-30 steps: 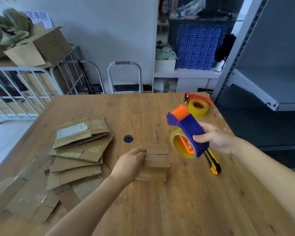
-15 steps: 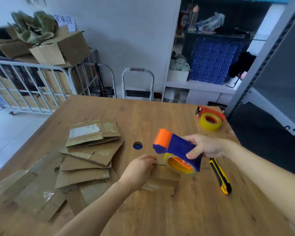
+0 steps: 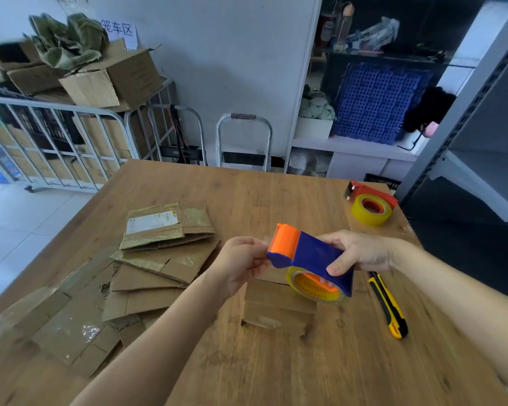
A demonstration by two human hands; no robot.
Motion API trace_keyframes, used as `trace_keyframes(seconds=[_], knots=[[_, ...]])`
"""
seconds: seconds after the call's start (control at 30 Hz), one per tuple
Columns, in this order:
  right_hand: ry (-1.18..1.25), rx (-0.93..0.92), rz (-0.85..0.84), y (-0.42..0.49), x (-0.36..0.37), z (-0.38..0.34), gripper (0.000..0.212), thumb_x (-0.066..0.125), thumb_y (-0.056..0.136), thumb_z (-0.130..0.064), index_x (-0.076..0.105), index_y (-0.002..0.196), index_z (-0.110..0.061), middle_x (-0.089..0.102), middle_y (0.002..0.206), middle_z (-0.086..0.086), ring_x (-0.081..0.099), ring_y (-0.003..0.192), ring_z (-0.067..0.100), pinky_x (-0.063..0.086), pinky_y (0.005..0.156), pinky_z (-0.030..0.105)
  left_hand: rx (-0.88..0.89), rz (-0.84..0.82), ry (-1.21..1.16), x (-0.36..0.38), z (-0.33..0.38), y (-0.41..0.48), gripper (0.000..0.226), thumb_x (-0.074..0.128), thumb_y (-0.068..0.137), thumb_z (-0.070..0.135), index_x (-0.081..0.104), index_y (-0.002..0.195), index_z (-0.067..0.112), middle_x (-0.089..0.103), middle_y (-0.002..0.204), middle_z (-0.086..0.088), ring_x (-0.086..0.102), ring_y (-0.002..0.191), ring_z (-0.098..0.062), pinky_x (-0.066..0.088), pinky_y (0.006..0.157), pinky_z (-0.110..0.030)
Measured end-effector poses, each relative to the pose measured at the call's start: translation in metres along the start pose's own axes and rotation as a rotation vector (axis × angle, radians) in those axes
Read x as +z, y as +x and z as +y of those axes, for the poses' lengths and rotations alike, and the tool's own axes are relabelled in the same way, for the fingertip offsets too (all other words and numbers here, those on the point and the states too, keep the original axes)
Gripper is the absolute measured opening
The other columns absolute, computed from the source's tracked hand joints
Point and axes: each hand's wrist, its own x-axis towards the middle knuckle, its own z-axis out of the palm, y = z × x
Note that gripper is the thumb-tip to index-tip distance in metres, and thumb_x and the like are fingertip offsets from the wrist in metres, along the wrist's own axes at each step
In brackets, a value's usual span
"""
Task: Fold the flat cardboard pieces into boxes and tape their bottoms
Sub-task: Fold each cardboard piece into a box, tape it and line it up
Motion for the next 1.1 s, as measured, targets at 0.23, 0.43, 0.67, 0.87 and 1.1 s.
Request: trace_keyframes(seconds=[0.23,0.43,0.67,0.87,1.1], knots=[[-0.149,0.034,0.017,0.009,-0.003,-0.025,0.052,0.075,0.072,-0.015,0.064,0.122,-0.012,0.070,0.106,0.016,0.067,0.089,0.022,0.056,0.074,0.030,-0.012,0.147,0.162,-0.013,-0.006,0.003,0.013,0.058,0.082,-0.003,0.065,0.074,0.004,0.064,0.060,-0.008,0.057,0.053,-0.013,0.047,0.055,-0.023],[-0.191,0.082,0.023,0.028,-0.001,-0.030,0.050,0.074,0.074,-0.018,0.065,0.122,-0.012,0.064,0.117,0.025,0.063,0.095,0.029,0.056,0.077,0.032,-0.070,0.229,0.149,-0.023,-0.015,0.003,0.012,0.057,0.085,-0.002,0.067,0.079,0.002,0.064,0.060,-0.008,0.054,0.053,-0.012,0.045,0.053,-0.023],[-0.224,0.100,0.023,0.030,0.002,-0.042,0.059,0.076,0.069,-0.026,0.063,0.122,-0.004,0.071,0.102,0.011,0.067,0.086,0.019,0.055,0.073,0.027,-0.131,0.250,0.118,-0.028,-0.018,0.007,0.013,0.054,0.089,-0.002,0.066,0.087,0.001,0.061,0.057,-0.005,0.049,0.050,-0.010,0.041,0.050,-0.020],[-0.198,0.132,0.081,0.022,-0.006,-0.041,0.049,0.073,0.072,-0.025,0.067,0.117,-0.007,0.070,0.108,0.015,0.066,0.093,0.025,0.054,0.080,0.033,-0.101,0.282,0.107,-0.054,-0.029,0.008,0.008,0.057,0.090,0.001,0.065,0.089,0.001,0.059,0.067,-0.006,0.047,0.057,-0.011,0.040,0.053,-0.022],[-0.135,0.129,0.142,0.026,0.004,-0.034,0.050,0.071,0.071,-0.023,0.065,0.118,-0.006,0.071,0.099,0.010,0.066,0.086,0.020,0.054,0.072,0.028,-0.040,0.238,0.000,-0.052,-0.041,0.008,0.017,0.059,0.087,0.001,0.058,0.105,0.001,0.059,0.087,-0.009,0.054,0.074,-0.014,0.046,0.067,-0.026]])
